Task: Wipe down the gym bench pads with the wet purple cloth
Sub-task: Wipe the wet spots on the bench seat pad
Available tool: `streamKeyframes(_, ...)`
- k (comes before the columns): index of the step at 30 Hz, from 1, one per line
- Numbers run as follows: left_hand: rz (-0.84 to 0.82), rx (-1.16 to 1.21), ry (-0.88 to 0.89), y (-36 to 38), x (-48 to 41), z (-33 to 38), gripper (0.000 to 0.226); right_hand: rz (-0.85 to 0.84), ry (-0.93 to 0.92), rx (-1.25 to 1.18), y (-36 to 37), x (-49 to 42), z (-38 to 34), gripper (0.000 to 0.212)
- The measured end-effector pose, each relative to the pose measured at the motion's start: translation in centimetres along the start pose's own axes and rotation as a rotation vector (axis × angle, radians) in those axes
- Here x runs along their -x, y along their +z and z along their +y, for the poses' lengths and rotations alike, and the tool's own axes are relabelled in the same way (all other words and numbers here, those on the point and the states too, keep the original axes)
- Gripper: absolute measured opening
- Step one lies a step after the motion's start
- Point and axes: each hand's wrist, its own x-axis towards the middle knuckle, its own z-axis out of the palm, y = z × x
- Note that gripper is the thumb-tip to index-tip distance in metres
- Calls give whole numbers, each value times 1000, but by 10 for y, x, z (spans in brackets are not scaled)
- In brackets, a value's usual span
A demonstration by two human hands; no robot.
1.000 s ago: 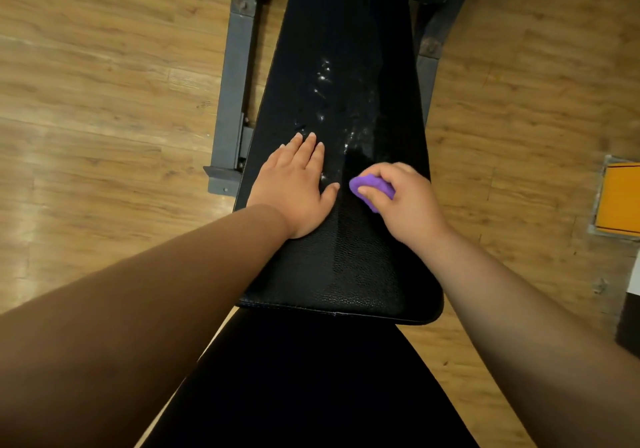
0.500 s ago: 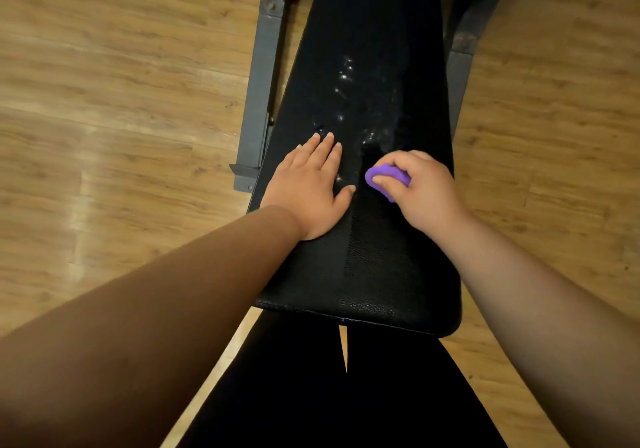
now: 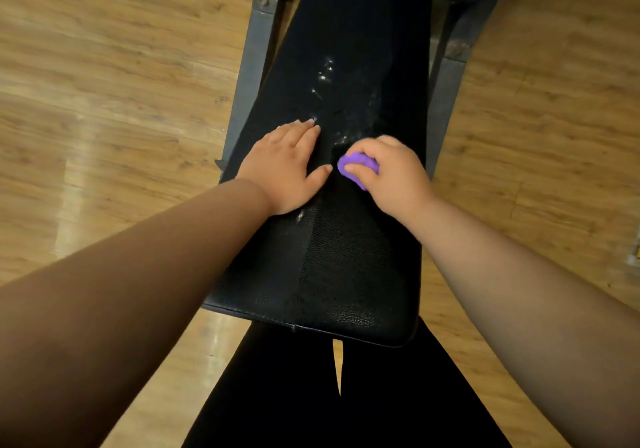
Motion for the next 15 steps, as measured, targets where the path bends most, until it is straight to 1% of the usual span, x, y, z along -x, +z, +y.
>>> streamKeyframes(4, -32, -55, -42, 11, -9, 3, 72, -4, 66, -5, 2, -36, -1, 17)
streamKeyframes(7, -7, -50, -36, 14, -10, 1, 72, 6, 42, -34, -2, -12, 7, 17)
streamKeyframes(10, 5, -49, -35, 14, -11, 2, 72, 0, 5, -14, -5, 10, 12, 15)
streamKeyframes(15, 18, -33, -43, 15, -11, 1, 72, -25, -16, 26, 0, -44, 0, 18)
